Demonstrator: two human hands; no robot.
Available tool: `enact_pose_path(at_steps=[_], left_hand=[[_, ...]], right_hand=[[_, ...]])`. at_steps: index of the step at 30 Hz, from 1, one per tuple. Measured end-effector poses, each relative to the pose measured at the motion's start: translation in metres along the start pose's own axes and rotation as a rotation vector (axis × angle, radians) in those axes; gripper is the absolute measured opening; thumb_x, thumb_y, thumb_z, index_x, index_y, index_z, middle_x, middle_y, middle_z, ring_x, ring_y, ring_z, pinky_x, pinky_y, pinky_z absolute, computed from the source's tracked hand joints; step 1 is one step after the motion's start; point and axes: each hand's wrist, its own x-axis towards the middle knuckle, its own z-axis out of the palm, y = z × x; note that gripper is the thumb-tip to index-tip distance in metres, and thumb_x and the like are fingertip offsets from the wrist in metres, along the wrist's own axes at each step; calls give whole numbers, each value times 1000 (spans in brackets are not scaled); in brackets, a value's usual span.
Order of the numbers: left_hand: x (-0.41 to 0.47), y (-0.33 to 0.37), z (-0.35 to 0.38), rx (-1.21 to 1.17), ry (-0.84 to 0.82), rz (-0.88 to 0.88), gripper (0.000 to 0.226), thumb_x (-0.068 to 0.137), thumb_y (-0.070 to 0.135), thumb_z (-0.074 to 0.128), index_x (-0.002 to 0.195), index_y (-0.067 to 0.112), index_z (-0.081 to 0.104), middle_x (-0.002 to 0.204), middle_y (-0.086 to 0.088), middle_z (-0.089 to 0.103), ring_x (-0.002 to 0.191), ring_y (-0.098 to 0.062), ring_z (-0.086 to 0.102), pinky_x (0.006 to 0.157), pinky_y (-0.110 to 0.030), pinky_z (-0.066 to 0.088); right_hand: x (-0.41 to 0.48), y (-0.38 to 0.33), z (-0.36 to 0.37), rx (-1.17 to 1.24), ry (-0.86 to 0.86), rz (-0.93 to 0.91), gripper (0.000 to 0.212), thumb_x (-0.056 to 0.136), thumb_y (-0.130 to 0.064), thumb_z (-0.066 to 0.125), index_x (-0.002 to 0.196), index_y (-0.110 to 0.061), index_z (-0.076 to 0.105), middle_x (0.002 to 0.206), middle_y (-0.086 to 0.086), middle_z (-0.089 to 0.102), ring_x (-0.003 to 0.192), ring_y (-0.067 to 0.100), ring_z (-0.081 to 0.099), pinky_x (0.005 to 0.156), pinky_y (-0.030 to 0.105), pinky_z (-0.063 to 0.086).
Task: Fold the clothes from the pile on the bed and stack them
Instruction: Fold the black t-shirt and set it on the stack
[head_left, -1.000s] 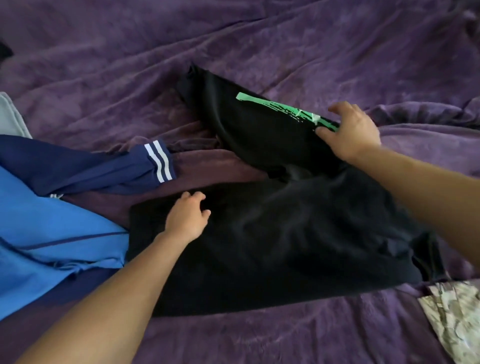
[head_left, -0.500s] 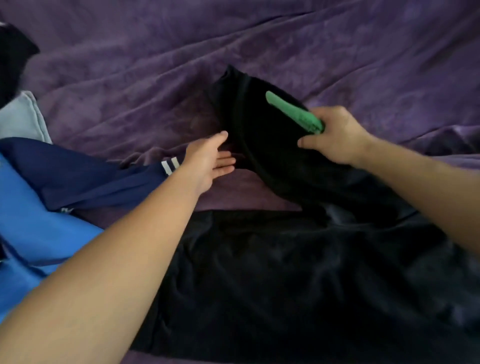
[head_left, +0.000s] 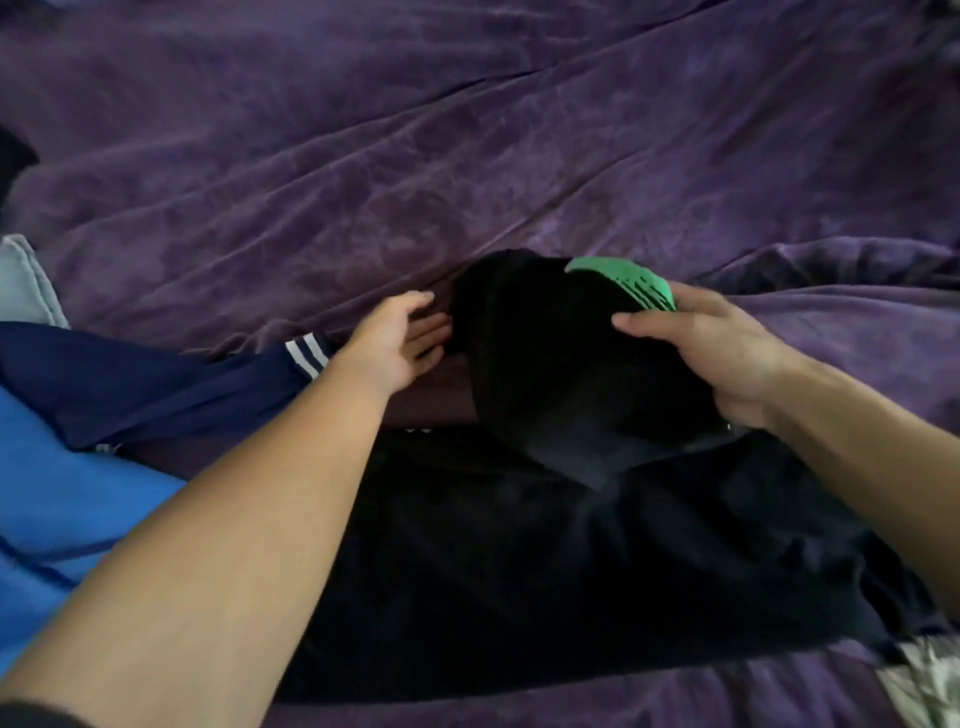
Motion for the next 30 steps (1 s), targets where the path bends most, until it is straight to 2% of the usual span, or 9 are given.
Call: enact_pose_path(at_steps=[3, 6, 8, 10, 15, 21, 24, 27, 30], left_hand=[[-20, 11, -47, -113, 61, 78, 16, 94, 29, 52, 108, 21, 56, 107, -7, 65, 94, -19, 64, 72, -32, 47], [-48, 0, -100, -153, 116, 84, 25, 95, 36, 50, 112, 17, 52, 106, -11, 64, 93, -21, 64, 75, -33, 48], [-64, -24, -130, -148, 141, 24, 33, 94, 45, 47, 109, 17, 52, 106, -14, 64, 91, -25, 64, 73, -37, 48], [-77, -58, -149, -153, 152, -64, 44, 92, 55, 45, 110, 16, 52, 107, -18, 64, 94, -30, 64, 75, -41, 48], [-100, -133, -135, 35, 159, -121, 61, 82, 72, 42, 123, 27, 49, 113, -14, 62, 103, -30, 60, 88, -48, 46], [-105, -153, -83, 457, 213, 378, 105, 58, 61, 81, 144, 38, 25, 144, 9, 39, 128, -11, 41, 106, -36, 37], [-94, -145, -63, 801, 333, 384, 80, 68, 49, 78, 134, 18, 45, 133, -4, 45, 119, -24, 50, 90, -33, 42], [-89, -142, -54, 688, 407, 331, 38, 72, 36, 74, 100, 13, 62, 106, -3, 62, 100, -28, 61, 81, -33, 49], [-87, -127, -51, 624, 464, 336, 64, 66, 55, 72, 118, 26, 49, 122, -1, 54, 109, -27, 57, 92, -43, 47]], right_hand=[[-7, 0, 29, -768, 0, -561, 40, 86, -25, 65, 124, -15, 61, 107, -3, 69, 97, 9, 65, 88, 28, 53], [-28, 40, 74, -1377, -117, -837, 54, 75, -37, 58, 129, -33, 57, 95, 0, 72, 75, 25, 70, 59, 33, 56], [-49, 74, 102, -1643, -329, -779, 55, 78, -33, 60, 132, -41, 51, 96, -1, 69, 72, 23, 68, 55, 28, 48], [-62, 112, 114, -1825, -571, -575, 62, 93, -23, 48, 148, -41, 25, 131, 8, 52, 103, 28, 61, 70, 35, 46], [-81, 178, 104, -1866, -675, -302, 67, 94, -28, 49, 151, -35, 14, 148, 9, 25, 121, 28, 41, 81, 38, 47], [-98, 189, 71, -1745, -522, -312, 64, 80, -39, 64, 140, -36, 44, 143, -2, 43, 121, 21, 50, 90, 37, 48], [-110, 197, 59, -1753, -427, -342, 72, 50, -45, 78, 120, -34, 63, 125, 0, 61, 108, 19, 62, 68, 31, 53], [-114, 197, 45, -1729, -348, -356, 73, 49, -47, 80, 119, -32, 64, 131, 4, 58, 119, 23, 58, 71, 33, 54], [-113, 201, 36, -1727, -309, -331, 73, 44, -49, 81, 114, -33, 67, 130, 3, 60, 121, 22, 58, 69, 33, 54]])
